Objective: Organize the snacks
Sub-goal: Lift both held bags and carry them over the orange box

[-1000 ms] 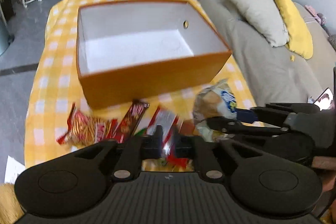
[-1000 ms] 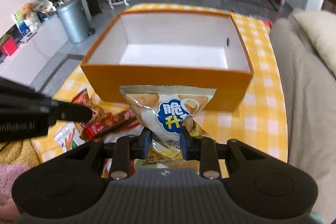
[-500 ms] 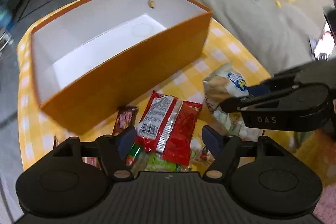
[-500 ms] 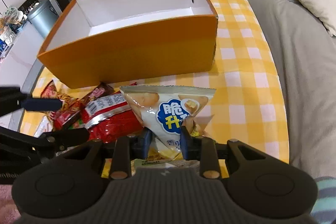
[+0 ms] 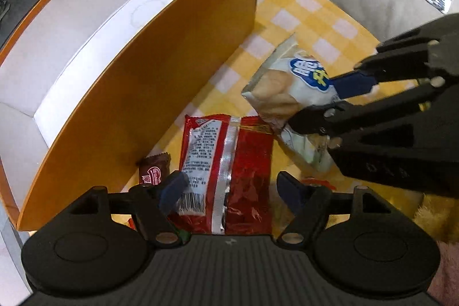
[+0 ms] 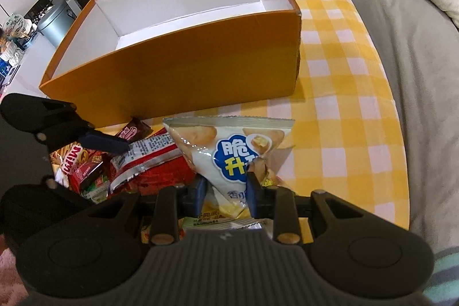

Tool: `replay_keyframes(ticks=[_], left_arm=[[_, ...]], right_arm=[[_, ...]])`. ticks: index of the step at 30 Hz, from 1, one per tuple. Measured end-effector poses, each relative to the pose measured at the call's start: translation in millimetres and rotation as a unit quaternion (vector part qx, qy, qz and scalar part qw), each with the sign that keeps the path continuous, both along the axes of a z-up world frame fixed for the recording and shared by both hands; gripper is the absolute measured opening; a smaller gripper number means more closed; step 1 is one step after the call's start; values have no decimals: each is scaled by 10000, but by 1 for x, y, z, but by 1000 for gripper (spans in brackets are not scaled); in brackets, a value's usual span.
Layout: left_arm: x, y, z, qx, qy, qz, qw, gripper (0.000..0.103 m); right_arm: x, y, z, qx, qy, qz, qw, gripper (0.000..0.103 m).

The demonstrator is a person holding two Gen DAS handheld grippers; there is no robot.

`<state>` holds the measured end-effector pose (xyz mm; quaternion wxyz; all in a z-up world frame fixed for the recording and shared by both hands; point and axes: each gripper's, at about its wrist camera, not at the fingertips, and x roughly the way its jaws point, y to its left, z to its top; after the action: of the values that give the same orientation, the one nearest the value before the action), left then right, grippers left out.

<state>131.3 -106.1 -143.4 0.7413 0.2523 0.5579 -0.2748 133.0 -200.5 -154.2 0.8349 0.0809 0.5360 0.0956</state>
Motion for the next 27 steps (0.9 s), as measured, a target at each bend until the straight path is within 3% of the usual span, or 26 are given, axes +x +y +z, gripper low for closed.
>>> replay_keyframes(ticks=[1, 5, 6, 8, 10, 12, 14, 15, 16, 17, 18, 20, 27], left_arm=[[1, 1, 0, 6, -6, 43, 10000, 75], [3, 8, 2, -187, 6, 298, 9994, 68], [4, 9, 4, -192, -50, 364, 9991, 56], [3, 14, 10, -300, -127, 518, 9981, 43], [7, 19, 14, -475, -86, 728, 9962, 0], [10, 28, 17, -701, 55, 991, 9926, 0], [6, 30, 19, -698, -33, 913, 9934, 4], [3, 28, 19, -646, -122, 859, 9941, 21], [1, 27, 20, -602, -222, 775, 9949, 49], [-2, 26, 21, -590, -341, 687, 9953, 65], [-4, 26, 23, -603, -498, 580, 9952, 88], [-8, 23, 24, -575, -632, 331, 9958, 91], [3, 1, -4, 85, -444, -531, 9976, 91]], right_arm=[[1, 0, -1, 0, -5, 6, 10000, 27], [0, 1, 0, -29, -23, 31, 10000, 27], [0, 1, 0, -42, -30, 39, 10000, 27], [0, 2, 1, -63, -42, 49, 10000, 26], [0, 2, 3, -72, -57, 44, 9999, 26], [-1, 2, 4, -93, -75, 52, 9999, 26], [-1, 2, 5, -99, -76, 45, 9999, 26], [-2, 2, 5, -98, -73, 46, 9999, 26], [-2, 2, 5, -89, -70, 55, 9999, 26], [-2, 2, 5, -79, -68, 60, 9999, 26], [-1, 2, 6, -71, -67, 63, 9999, 26], [0, 0, 6, -40, -45, 36, 10000, 26], [10, 0, 1, 29, 98, 139, 9999, 27]])
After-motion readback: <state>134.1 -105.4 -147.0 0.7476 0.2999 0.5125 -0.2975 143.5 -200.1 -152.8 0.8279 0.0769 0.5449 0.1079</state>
